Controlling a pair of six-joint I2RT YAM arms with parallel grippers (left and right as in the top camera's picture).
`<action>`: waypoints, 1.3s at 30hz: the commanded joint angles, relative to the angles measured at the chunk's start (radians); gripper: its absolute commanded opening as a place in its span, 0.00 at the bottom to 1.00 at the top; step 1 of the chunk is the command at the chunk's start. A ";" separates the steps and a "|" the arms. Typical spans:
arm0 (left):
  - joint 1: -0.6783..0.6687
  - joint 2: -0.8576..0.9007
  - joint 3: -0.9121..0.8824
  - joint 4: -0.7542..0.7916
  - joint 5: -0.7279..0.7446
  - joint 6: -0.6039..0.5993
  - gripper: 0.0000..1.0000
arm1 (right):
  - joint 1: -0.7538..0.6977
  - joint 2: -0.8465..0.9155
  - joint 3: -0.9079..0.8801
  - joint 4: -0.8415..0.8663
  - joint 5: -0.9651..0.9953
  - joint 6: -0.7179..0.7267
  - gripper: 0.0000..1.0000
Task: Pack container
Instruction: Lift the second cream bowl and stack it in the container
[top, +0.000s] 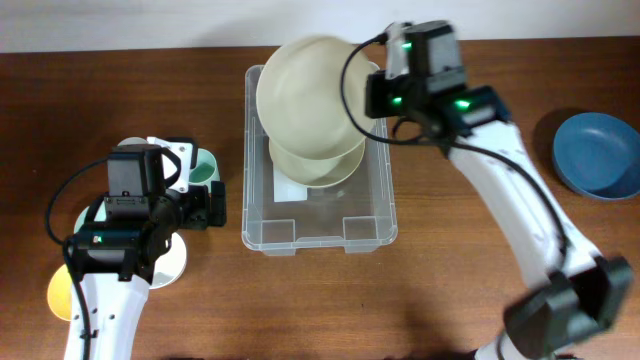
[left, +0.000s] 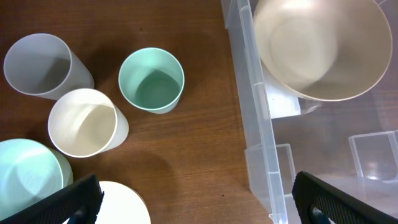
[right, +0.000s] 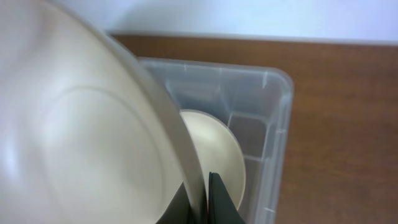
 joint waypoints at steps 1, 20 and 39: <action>0.003 -0.005 0.017 0.003 0.007 -0.010 0.99 | 0.023 0.106 0.018 0.016 0.051 -0.002 0.04; 0.003 -0.005 0.017 0.003 0.007 -0.010 0.99 | 0.018 0.188 0.071 -0.041 0.048 -0.007 0.35; 0.003 -0.005 0.017 0.003 0.007 -0.010 0.99 | -0.439 0.127 0.387 -0.493 0.443 -0.148 0.57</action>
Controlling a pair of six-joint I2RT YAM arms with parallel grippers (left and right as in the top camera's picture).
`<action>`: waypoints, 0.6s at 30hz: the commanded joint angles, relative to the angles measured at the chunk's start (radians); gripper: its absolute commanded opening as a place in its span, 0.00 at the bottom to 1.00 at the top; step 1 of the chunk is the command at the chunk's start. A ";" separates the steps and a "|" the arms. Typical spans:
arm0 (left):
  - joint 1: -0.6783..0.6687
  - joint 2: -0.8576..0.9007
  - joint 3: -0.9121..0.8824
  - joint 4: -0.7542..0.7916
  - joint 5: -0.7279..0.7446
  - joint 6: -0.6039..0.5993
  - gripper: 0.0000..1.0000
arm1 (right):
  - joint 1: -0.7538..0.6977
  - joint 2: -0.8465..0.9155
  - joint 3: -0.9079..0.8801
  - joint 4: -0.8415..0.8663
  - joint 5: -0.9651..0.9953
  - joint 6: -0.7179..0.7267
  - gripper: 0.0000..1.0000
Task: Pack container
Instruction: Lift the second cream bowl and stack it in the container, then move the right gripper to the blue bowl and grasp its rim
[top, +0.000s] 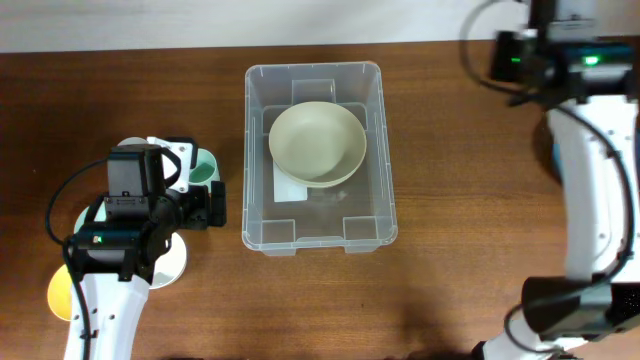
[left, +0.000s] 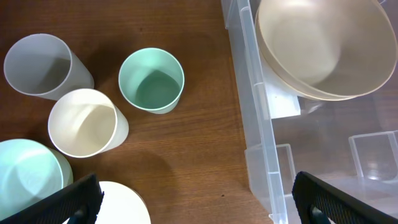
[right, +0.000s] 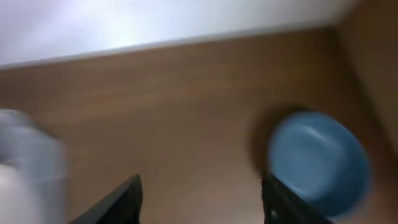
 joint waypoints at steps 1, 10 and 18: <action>0.003 -0.005 0.017 0.003 0.007 -0.010 1.00 | -0.096 0.092 -0.011 -0.036 0.052 -0.017 0.58; 0.003 -0.005 0.017 0.003 0.007 -0.010 0.99 | -0.292 0.296 -0.011 -0.102 0.044 0.025 0.63; 0.003 -0.005 0.017 0.003 0.007 -0.011 0.99 | -0.375 0.413 -0.011 -0.098 -0.008 0.028 0.64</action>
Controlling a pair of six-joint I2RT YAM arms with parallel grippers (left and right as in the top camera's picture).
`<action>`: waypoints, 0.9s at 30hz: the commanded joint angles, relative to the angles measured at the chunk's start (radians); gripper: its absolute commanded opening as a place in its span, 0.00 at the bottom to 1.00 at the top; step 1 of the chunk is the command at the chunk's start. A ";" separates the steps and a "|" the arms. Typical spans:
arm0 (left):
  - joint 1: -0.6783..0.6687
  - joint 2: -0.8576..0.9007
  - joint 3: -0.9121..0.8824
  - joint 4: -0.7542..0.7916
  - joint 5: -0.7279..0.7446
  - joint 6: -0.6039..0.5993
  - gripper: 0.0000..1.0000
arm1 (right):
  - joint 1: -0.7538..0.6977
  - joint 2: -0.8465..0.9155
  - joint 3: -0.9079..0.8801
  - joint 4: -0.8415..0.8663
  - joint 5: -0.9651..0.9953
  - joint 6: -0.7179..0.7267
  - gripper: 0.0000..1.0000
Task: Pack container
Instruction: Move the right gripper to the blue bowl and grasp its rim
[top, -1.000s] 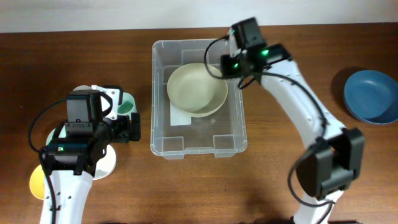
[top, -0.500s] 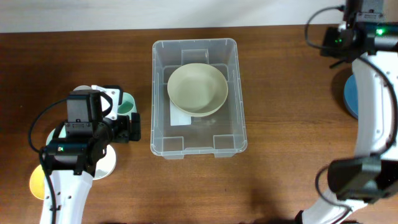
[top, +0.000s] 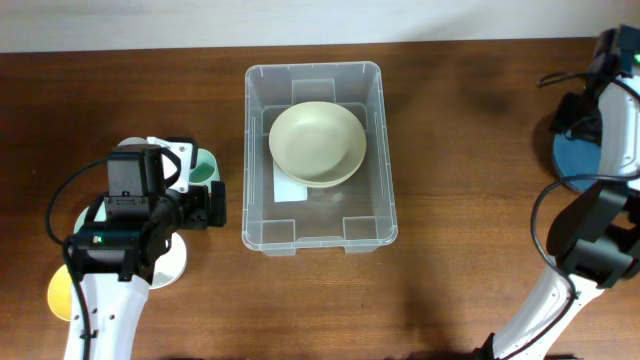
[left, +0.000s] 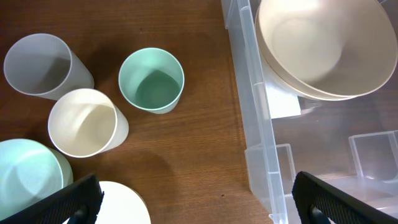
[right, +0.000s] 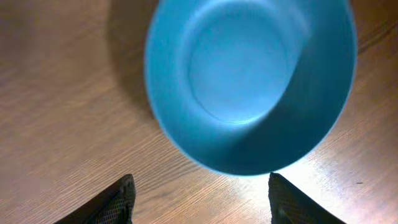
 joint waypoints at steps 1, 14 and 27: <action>0.003 -0.005 0.017 0.003 0.007 -0.011 0.99 | -0.024 0.064 -0.005 0.008 -0.019 0.015 0.64; 0.003 -0.005 0.017 0.010 0.007 -0.011 0.99 | -0.017 0.136 -0.005 0.048 -0.096 0.014 0.64; 0.003 -0.005 0.017 0.016 0.007 -0.011 0.99 | -0.018 0.247 -0.007 0.096 -0.085 0.014 0.64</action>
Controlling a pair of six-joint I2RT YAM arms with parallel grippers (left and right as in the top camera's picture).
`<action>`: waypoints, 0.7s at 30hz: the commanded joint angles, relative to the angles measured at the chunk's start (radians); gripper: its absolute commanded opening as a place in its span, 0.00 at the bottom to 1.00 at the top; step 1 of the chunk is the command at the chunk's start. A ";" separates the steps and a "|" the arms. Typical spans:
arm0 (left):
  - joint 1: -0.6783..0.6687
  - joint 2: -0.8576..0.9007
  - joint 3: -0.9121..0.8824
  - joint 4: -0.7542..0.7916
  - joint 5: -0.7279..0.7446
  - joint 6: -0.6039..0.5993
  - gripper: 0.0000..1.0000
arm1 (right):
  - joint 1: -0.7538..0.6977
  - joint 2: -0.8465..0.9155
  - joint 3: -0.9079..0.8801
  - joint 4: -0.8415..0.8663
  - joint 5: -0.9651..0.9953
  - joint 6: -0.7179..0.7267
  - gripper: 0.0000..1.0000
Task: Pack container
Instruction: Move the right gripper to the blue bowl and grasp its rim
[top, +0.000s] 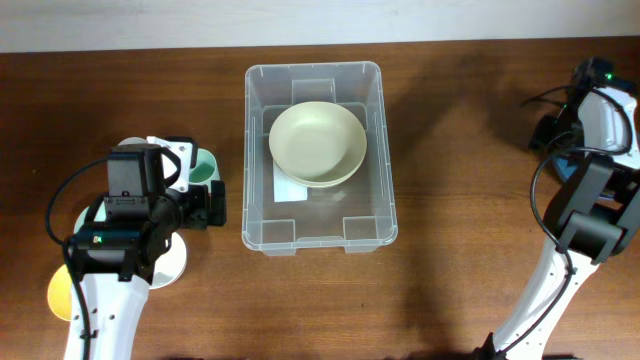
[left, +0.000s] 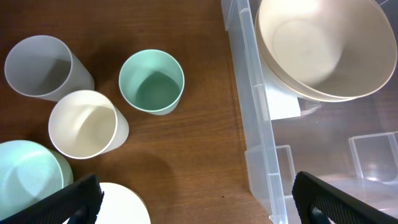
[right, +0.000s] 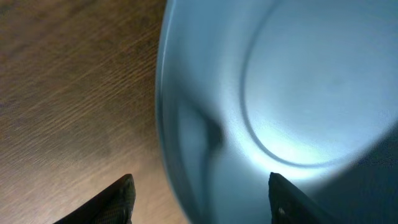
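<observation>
The clear plastic container (top: 315, 230) stands mid-table with two cream bowls (top: 317, 142) nested in its far half, also visible in the left wrist view (left: 317, 50). At the far right a blue bowl (right: 298, 93) fills the right wrist view. My right gripper (right: 202, 202) is open low over it, with the bowl's left rim between the spread fingers; overhead, the arm hides most of that bowl. My left gripper (left: 199, 205) hangs open and empty above the table left of the container.
Left of the container stand a grey cup (left: 37, 65), a mint cup (left: 151, 81) and a cream cup (left: 87, 124). Beside them are a mint bowl (left: 25, 177), a white plate (left: 121, 205) and a yellow plate (top: 58, 295).
My right gripper has come down closer to the blue bowl, whose left rim now lies between the open fingers. The left arm and the container's contents are unchanged.
My right gripper first held a cream bowl tilted over the container, above another cream bowl. Then that bowl sat nested in the container and the gripper was open, far to the right. It then hovered over the blue bowl, and now straddles its rim.
</observation>
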 joint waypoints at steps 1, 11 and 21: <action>0.003 -0.005 0.017 0.014 0.007 -0.011 0.99 | 0.003 0.022 -0.007 0.012 0.002 0.013 0.64; 0.003 -0.005 0.017 0.024 0.007 -0.011 0.99 | 0.003 0.022 -0.007 0.026 0.002 0.013 0.25; 0.003 -0.005 0.017 0.024 0.007 -0.010 1.00 | 0.006 0.022 -0.007 0.018 -0.004 0.014 0.04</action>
